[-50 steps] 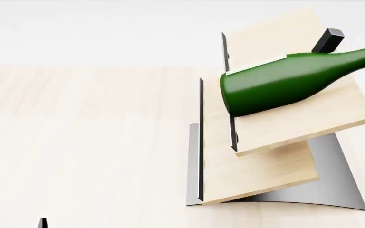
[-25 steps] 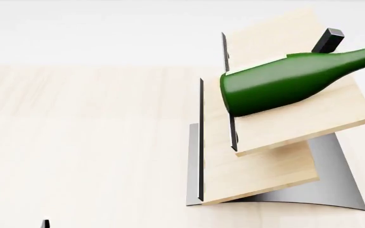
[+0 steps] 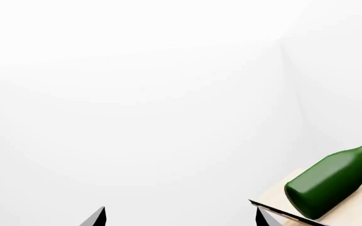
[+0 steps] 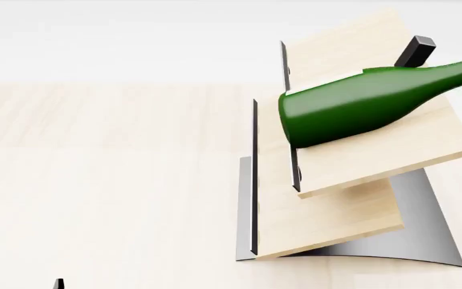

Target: Put the wine bottle on the wine rack.

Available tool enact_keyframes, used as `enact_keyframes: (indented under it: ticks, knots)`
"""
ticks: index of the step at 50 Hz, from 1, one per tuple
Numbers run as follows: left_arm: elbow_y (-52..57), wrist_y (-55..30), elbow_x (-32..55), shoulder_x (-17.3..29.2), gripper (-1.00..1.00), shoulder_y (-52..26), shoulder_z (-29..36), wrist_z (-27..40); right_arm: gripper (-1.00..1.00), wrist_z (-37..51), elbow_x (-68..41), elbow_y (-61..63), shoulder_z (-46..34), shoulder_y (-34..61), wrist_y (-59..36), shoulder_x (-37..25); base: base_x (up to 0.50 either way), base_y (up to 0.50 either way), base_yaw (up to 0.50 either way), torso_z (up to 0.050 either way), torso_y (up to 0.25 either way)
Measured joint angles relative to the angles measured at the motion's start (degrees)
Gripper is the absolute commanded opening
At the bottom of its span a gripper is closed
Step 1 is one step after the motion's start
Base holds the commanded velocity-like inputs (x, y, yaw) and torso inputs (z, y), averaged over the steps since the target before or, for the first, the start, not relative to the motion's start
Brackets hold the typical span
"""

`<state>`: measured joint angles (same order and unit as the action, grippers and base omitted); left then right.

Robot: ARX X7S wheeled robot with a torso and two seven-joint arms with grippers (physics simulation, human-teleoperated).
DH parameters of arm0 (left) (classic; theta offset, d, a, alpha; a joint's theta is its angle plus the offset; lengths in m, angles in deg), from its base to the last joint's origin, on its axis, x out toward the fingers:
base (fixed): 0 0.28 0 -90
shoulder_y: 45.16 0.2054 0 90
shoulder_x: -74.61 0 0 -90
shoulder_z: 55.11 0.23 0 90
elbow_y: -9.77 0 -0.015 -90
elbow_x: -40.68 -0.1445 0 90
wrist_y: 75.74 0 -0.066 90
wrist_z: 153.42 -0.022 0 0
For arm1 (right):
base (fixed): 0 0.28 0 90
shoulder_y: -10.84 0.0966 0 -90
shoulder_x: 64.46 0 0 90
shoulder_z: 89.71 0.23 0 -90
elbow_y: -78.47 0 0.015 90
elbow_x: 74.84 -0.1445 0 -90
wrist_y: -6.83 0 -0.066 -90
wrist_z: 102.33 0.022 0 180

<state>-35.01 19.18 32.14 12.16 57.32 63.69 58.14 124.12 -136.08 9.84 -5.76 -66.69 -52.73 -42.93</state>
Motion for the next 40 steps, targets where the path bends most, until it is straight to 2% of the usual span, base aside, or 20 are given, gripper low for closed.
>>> enact_keyframes:
  ticks: [6, 15, 27, 40]
  knots:
    - [-0.1, 0.1, 0.0, 0.0, 1.00, 0.0, 0.1, 0.1, 1.00, 3.6, 5.9, 5.7, 9.5, -9.8, 2.0, -1.6, 0.00, 0.00, 0.00, 0.000, 0.000]
    - [-0.3, 0.3, -0.2, 0.1, 1.00, 0.0, 0.3, 0.2, 1.00, 6.6, 14.0, 13.9, 24.0, -21.2, 1.5, 0.5, 0.00, 0.00, 0.00, 0.000, 0.000]
    - [-0.3, 0.5, -0.5, 0.1, 1.00, 0.1, 0.6, 0.3, 1.00, 5.1, 18.7, 25.1, 41.6, -31.7, 1.4, 8.3, 0.00, 0.00, 0.00, 0.000, 0.000]
    - [-0.3, 0.6, -0.8, 0.2, 1.00, 0.2, 0.9, 0.5, 1.00, 0.9, 19.9, 31.3, 51.4, -36.6, 6.1, 16.3, 0.00, 0.00, 0.00, 0.000, 0.000]
